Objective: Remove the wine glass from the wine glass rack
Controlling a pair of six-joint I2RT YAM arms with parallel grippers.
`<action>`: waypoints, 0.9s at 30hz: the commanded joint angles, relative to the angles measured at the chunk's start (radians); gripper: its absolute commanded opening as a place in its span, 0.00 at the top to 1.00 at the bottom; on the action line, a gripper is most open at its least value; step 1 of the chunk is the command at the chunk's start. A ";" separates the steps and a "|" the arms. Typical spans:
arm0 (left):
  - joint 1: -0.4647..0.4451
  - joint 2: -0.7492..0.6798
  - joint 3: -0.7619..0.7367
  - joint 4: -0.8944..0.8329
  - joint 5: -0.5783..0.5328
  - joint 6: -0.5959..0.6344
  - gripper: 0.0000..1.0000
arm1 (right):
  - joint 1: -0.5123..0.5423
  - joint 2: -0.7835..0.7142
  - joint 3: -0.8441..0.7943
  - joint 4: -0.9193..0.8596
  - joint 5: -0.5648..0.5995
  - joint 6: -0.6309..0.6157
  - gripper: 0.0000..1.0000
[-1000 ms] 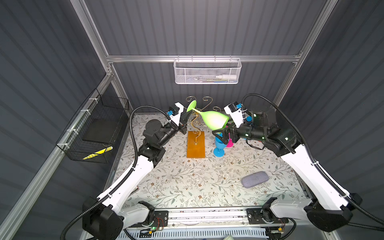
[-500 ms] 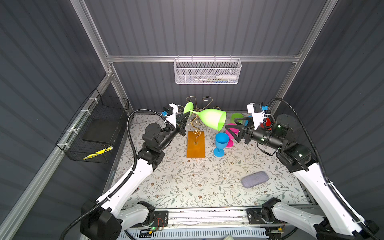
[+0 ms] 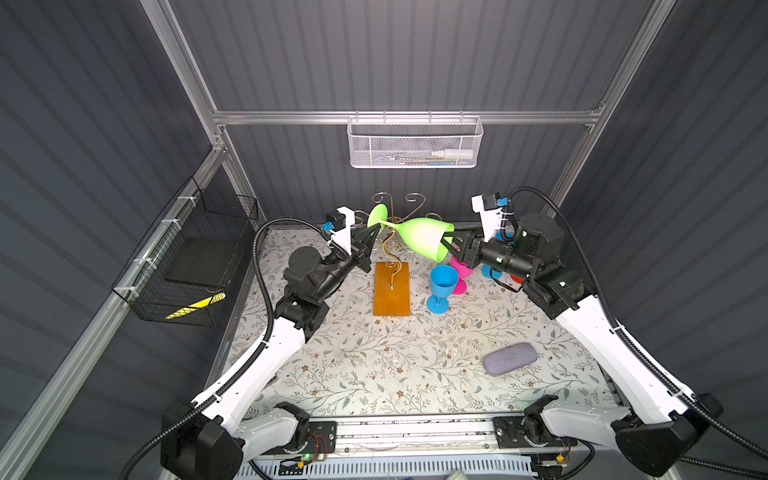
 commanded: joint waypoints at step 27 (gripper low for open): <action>-0.007 -0.228 -0.178 0.103 -0.435 0.115 0.00 | 0.008 -0.158 0.077 -0.133 0.166 -0.126 1.00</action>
